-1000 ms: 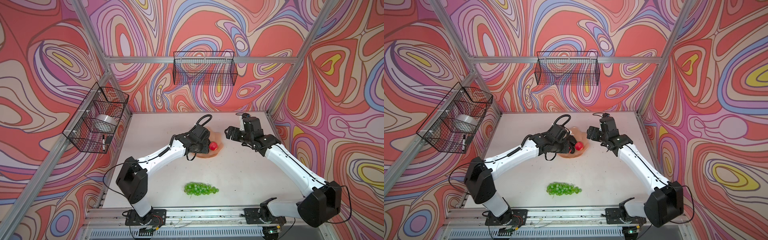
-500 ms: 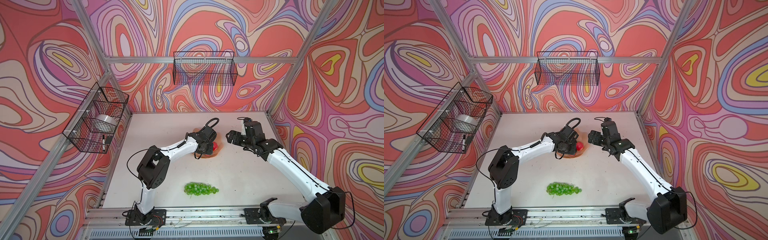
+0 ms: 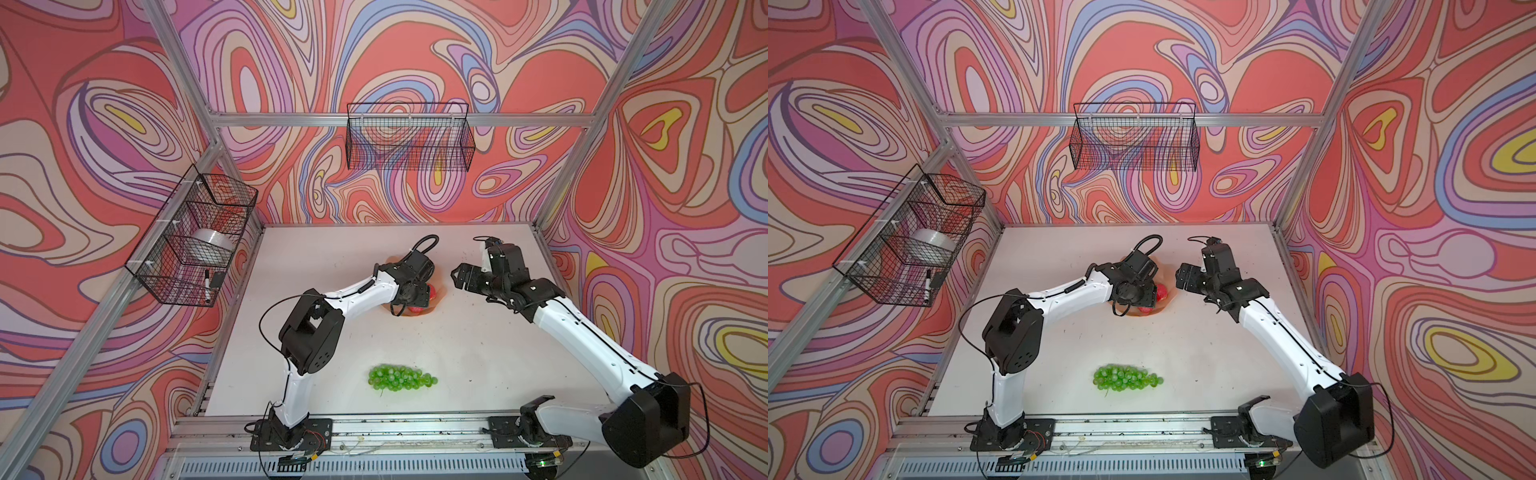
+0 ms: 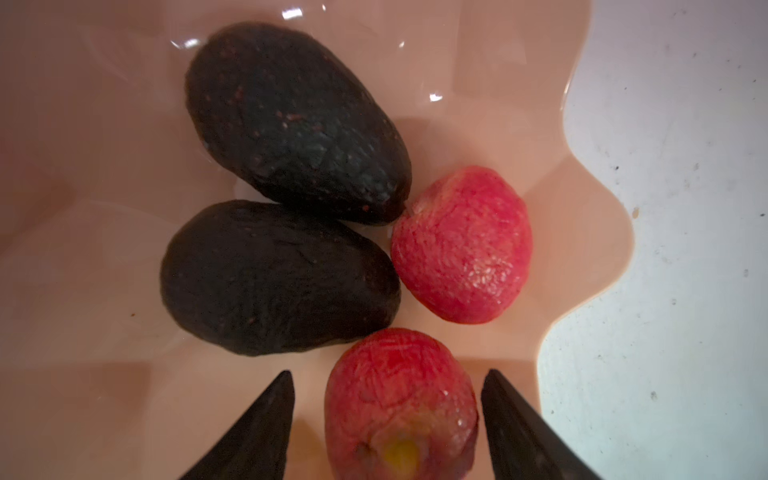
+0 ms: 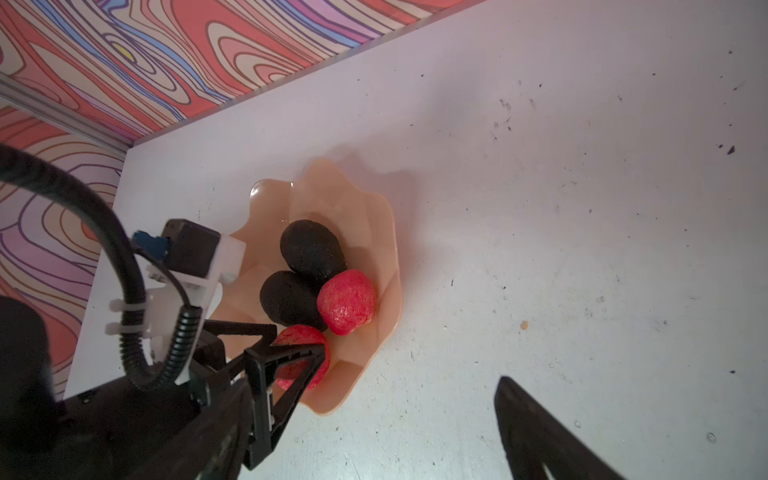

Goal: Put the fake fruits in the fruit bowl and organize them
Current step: 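Grasp the green grapes with the right gripper while the left arm retracts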

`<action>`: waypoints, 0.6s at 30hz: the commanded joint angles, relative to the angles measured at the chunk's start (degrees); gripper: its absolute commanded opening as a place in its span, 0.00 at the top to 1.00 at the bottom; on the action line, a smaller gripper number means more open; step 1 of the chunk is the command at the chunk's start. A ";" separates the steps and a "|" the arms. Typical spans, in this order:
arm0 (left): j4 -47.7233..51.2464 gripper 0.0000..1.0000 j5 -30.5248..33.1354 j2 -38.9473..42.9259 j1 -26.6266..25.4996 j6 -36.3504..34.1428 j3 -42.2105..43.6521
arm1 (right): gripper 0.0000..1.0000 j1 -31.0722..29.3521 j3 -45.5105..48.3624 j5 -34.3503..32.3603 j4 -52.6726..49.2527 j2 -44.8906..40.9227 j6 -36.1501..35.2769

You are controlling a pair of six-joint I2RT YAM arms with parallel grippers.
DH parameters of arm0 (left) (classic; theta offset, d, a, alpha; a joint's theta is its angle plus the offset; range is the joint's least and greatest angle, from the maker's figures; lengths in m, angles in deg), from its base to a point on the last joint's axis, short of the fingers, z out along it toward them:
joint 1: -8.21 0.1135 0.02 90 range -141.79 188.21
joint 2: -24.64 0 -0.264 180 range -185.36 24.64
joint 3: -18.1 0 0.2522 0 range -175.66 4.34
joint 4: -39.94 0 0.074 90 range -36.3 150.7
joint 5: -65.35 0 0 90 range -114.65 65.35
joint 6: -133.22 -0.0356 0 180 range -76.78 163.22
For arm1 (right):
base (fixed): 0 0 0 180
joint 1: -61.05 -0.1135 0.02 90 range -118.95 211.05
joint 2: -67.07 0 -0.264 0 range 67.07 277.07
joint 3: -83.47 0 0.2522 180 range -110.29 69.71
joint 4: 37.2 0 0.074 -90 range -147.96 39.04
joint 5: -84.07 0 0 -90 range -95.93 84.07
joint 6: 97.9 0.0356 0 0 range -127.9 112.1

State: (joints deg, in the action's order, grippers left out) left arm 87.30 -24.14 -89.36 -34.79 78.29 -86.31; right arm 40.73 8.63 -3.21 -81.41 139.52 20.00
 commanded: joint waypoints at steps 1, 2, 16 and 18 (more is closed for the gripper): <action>1.15 0.25 3.58 7.48 1.46 1.11 -0.76 | 0.08 0.14 1.30 6.65 -0.33 -1.52 -3.70; 0.90 0.24 4.96 9.40 1.75 0.84 -0.31 | 0.09 -0.38 1.55 8.98 -0.31 -1.52 -4.86; -3.84 0.03 19.96 50.68 14.16 -0.27 27.24 | 0.09 -32.36 9.48 9.09 3.23 -1.14 -19.34; -1.37 0.03 20.38 54.94 16.33 0.95 30.22 | 0.09 -34.88 9.67 8.47 4.32 0.55 -20.05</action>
State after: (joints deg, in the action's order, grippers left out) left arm 81.14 -6.30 -37.93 -20.47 77.48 -59.76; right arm 8.62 17.79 5.71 -79.93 138.38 3.76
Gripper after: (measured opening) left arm 0.967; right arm 0.910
